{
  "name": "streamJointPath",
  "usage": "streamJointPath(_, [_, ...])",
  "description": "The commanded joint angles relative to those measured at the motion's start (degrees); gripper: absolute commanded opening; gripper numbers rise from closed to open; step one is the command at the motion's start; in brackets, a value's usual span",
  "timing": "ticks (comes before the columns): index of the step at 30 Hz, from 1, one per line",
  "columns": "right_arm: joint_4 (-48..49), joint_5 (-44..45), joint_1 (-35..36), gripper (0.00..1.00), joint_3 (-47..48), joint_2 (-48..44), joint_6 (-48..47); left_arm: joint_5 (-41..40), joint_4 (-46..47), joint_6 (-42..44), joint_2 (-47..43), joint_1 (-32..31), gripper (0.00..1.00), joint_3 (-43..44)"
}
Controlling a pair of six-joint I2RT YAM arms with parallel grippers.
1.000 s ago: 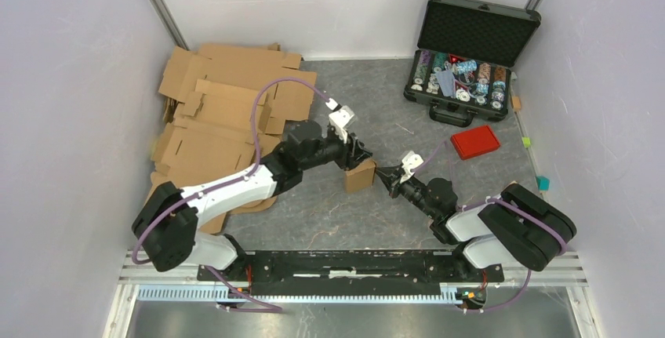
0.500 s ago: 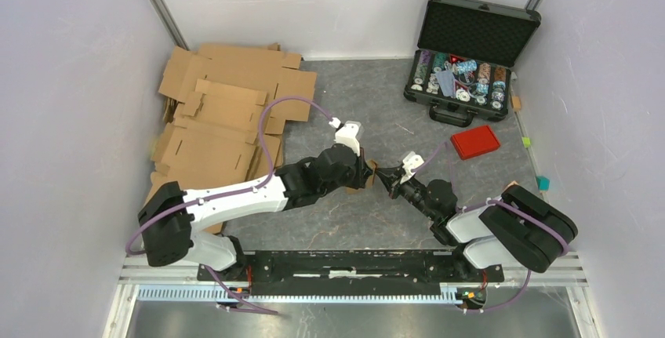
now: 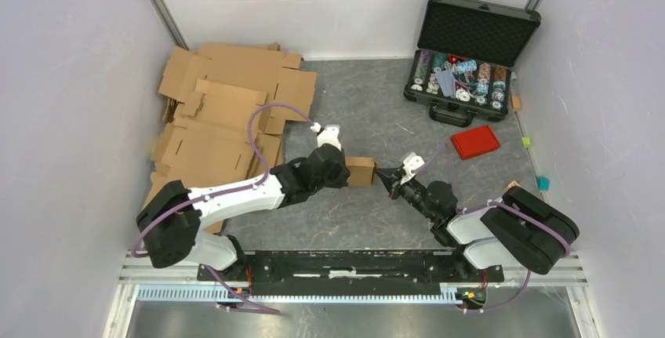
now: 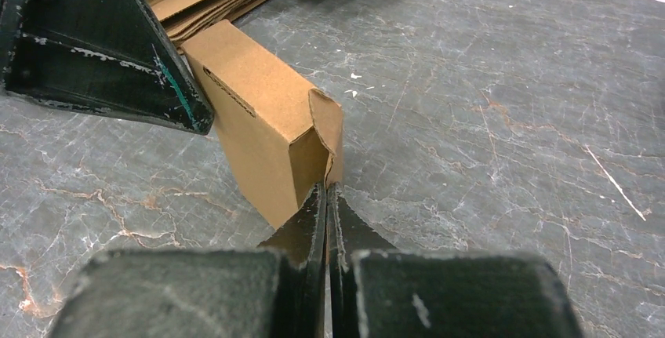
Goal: Fold the paper box
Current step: Close the paper box at the center of the board.
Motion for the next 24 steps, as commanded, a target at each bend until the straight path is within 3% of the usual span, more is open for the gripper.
streamJointPath(1, [0.7,0.8,0.6,0.00,-1.3,-0.5,0.2,1.2,3.5,-0.8,-2.0,0.8,0.02,-0.5])
streamJointPath(11, [-0.3,1.9,1.9,0.00,-0.7,-0.2,0.9,8.9,15.2,-2.5,-2.2,0.8,0.02,-1.6])
streamJointPath(16, [-2.0,2.7,2.3,0.00,0.0,0.0,0.8,11.6,19.9,-5.5,-2.7,0.7,0.22,-1.0])
streamJointPath(20, [-1.9,2.7,2.4,0.00,0.1,0.0,0.8,9.3,24.0,-9.1,-2.7,0.7,0.40,-2.8])
streamJointPath(24, [-1.8,3.0,2.6,0.00,0.0,-0.1,0.9,5.7,28.0,-11.4,-1.5,0.6,0.50,-4.5])
